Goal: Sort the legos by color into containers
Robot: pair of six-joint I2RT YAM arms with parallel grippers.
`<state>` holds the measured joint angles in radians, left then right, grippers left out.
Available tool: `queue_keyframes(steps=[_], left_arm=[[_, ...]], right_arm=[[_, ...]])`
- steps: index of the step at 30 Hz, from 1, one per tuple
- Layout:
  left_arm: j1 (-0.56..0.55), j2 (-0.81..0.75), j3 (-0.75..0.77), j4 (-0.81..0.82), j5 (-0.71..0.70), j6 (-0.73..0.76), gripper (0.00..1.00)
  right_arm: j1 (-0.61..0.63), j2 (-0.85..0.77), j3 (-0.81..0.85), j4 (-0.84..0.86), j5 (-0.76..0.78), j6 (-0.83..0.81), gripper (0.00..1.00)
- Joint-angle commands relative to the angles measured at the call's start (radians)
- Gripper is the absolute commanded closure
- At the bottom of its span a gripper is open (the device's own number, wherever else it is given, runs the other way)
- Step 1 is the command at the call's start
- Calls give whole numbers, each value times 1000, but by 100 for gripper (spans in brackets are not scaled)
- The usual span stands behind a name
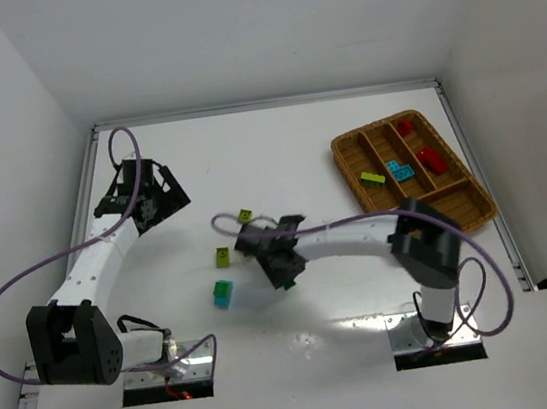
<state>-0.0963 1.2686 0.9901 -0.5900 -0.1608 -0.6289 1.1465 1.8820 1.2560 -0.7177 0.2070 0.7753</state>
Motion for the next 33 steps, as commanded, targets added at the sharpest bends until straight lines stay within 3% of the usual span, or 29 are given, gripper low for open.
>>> queue_keyframes(steps=[1,5,8,18,21,22,23,24,26,29,33], left_arm=[[9,-20,27,18,13,3,0],[9,2,36,18,23,3,0],[0,20,45,27,32,3,0],[-63,78,93,27,43,3,0],[-63,87,102,27,43,12,0],[-63,87,102,27,43,12,0],[-63,87,102,27,43,12,0],[-63,87,102,27,43,12,0],[-63,87,102,27,43,12,0],[-63,87,102,27,43,12,0],[-63,87,111,27,-14,12,0]], right_arm=[[-174,-243,-73,-32,132,28,75],[-396,-400,-142,-81,231,50,75],[-632,-472,-187,-104,252,93,75],[-1037,-609,-354,-112,313,133,74],[-1074,-609,-377,-92,313,133,62],[-1088,-609,-389,-92,313,133,54],[-1088,-598,-389,-83,304,133,38],[-1088,-598,-398,-83,304,133,29],[-1064,-598,-399,-74,304,133,20],[-977,-652,-370,-46,282,102,20],[-761,-710,-345,47,186,50,24]])
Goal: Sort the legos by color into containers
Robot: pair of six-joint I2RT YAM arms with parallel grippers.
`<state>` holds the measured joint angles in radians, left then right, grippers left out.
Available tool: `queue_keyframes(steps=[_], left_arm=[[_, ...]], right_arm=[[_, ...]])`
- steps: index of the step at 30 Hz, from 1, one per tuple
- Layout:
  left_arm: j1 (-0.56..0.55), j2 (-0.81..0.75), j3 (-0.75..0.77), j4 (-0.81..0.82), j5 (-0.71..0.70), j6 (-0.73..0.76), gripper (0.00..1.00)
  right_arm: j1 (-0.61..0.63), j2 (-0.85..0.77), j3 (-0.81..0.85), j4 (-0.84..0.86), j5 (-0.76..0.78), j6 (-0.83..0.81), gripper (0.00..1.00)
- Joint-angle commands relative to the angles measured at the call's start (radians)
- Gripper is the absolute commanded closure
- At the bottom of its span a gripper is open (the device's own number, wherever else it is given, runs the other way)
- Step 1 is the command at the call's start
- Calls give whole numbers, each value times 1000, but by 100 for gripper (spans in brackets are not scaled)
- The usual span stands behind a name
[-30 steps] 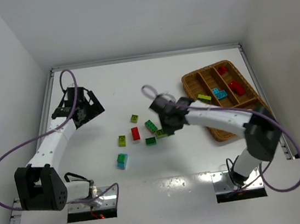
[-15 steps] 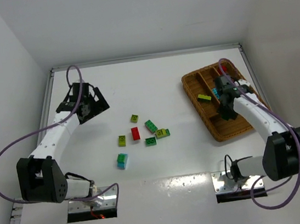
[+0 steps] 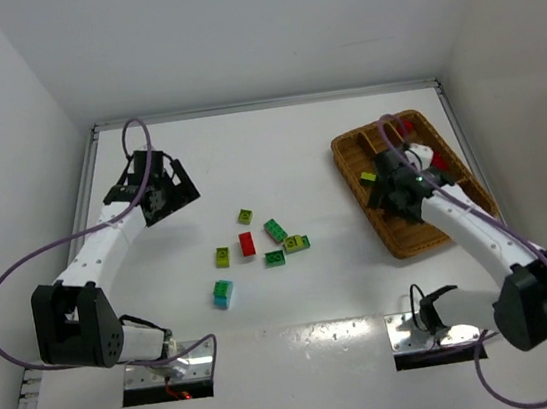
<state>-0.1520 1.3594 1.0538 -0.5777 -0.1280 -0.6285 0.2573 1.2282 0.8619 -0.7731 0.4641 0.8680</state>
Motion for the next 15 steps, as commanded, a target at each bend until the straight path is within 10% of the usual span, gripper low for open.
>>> queue_keyframes(steps=[1,7,15], left_arm=[[-8,-3,48,15,-67,12,0],[3,-3,71,-21,-90,3,0],[3,-34,52,-21,-90,3,0]], right_arm=[[246,-56,49,133,-102,-85,24],[572,255,254,164,-206,-142,18],[704,511,364,258,-455,-237,24]])
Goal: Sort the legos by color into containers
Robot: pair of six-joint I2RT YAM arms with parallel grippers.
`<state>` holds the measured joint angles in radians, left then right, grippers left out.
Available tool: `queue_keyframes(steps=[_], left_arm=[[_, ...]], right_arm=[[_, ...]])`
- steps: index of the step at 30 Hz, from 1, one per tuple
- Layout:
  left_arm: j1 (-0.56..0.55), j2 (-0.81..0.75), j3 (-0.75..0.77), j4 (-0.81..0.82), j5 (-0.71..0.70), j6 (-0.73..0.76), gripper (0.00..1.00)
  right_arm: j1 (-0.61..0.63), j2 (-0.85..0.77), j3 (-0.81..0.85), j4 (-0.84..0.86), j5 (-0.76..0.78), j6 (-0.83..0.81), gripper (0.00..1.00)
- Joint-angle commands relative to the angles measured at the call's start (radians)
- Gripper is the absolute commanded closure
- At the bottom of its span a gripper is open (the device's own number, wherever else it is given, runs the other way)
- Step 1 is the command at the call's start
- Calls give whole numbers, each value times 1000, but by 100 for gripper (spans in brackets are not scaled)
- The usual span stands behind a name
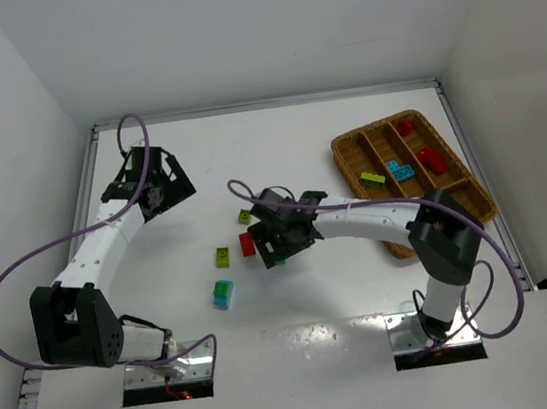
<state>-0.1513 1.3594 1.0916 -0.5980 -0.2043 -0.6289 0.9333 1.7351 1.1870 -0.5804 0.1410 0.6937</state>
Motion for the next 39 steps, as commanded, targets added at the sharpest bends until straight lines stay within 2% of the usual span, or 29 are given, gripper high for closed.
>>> queue_keyframes(steps=[1,3,8,14,20,27,31,36,39], left_arm=[[2,-34,14,0,-14,3,0],[2,-34,14,0,-4,3,0],[2,-34,14,0,-4,3,0],[2,-34,5,0,-4,3,0],[2,-43,5,0,-4,3,0],[2,-43,5,0,-4,3,0],[2,-43,-4,0,5,3,0],[2,-43,-4,0,14,3,0],[2,-43,-4,0,14,12,0]], right_arm=[[29,38,39,76,-183,-63,22],[19,70,39,89,-239,-63,22],[19,136,57,100,-227,-63,22],[19,211,111,77,-101,-33,18],[19,254,151,21,76,69,17],[19,285,151,10,135,69,17],[19,285,169,-25,163,119,29],[19,322,218,-166,250,206,29],[19,302,183,-177,250,233,28]])
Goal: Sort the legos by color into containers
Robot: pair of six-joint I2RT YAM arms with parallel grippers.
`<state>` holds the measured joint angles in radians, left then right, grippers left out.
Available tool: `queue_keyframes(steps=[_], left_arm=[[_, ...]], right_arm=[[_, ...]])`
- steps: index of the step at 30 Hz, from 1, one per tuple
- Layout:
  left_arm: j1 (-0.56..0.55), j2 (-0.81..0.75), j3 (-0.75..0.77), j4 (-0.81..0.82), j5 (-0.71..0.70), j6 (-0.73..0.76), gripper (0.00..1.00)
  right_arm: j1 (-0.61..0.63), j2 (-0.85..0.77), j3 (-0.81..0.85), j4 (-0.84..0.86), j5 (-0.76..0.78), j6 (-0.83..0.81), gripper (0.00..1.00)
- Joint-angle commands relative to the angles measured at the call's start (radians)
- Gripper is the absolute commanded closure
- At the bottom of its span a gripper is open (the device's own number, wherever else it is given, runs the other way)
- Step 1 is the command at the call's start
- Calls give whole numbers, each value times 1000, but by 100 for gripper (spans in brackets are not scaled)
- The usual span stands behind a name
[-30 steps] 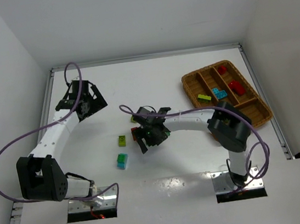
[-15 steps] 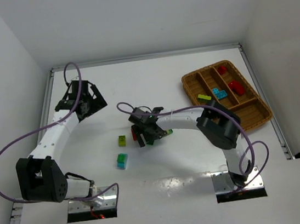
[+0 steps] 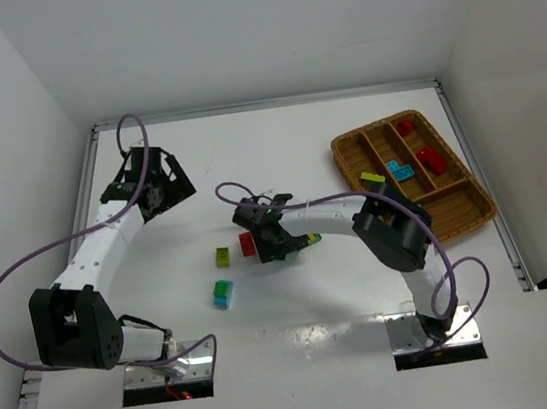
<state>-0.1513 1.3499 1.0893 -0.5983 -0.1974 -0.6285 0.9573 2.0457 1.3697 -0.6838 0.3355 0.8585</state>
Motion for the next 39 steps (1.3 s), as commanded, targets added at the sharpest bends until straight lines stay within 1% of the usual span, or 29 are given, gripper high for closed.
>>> queue_keyframes(steps=[1,3,4,5,9,12,14,15,17,18,21,22,23,25,26,29,30,31,32,33,34,35,36,38,39], left_arm=[[2,-34,-2,0,7,12,0],[2,-34,-2,0,7,12,0],[2,-34,-2,0,7,12,0],[2,-34,-2,0,7,12,0],[2,-24,-2,0,18,12,0],[2,-24,-2,0,18,12,0],[2,-24,-2,0,18,12,0],[2,-24,-2,0,18,12,0],[2,-24,-2,0,18,12,0],[2,-24,-2,0,18,12,0],[2,-24,-2,0,18,12,0],[2,-24,-2,0,27,12,0],[2,-24,-2,0,27,12,0],[2,-24,-2,0,27,21,0],[2,-24,-2,0,27,21,0],[2,-24,-2,0,27,21,0],[2,-24,-2,9,27,21,0],[2,-15,-2,9,36,30,0],[2,-15,-2,9,36,30,0],[2,-15,-2,9,36,30,0],[2,-6,-2,9,36,30,0],[2,-6,-2,9,36,30,0],[2,-6,-2,9,36,30,0],[2,3,-2,9,36,30,0],[-7,3,-2,18,36,30,0]], right_arm=[[-5,-18,-12,-65,56,68,28],[-5,-56,-58,-2,16,68,28],[-5,-65,-72,-2,2,68,28],[-5,-65,-81,27,-18,68,30],[-5,-65,-81,66,-39,68,30],[-5,-38,-34,75,-58,50,30],[-5,-22,-1,75,-58,50,32],[-5,-13,9,66,-58,40,35],[-5,14,31,47,-32,40,44],[-5,27,45,38,-23,40,51],[-5,27,55,24,13,40,66],[-5,27,55,6,22,40,75],[-5,12,55,-3,36,40,78],[-5,-48,37,-3,81,27,80],[4,-140,17,-3,105,13,80],[-20,-306,-104,-32,193,40,80],[-53,-419,-180,-48,241,69,80],[-75,-474,-219,-83,266,91,79],[-127,-531,-304,-101,305,132,79],[-164,-586,-349,-118,315,152,79],[-208,-693,-435,-150,315,169,79],[-266,-741,-472,-166,295,181,79],[-399,-784,-506,-178,277,191,79],[-526,-887,-576,-178,210,172,79],[-626,-912,-590,-166,188,154,79]])
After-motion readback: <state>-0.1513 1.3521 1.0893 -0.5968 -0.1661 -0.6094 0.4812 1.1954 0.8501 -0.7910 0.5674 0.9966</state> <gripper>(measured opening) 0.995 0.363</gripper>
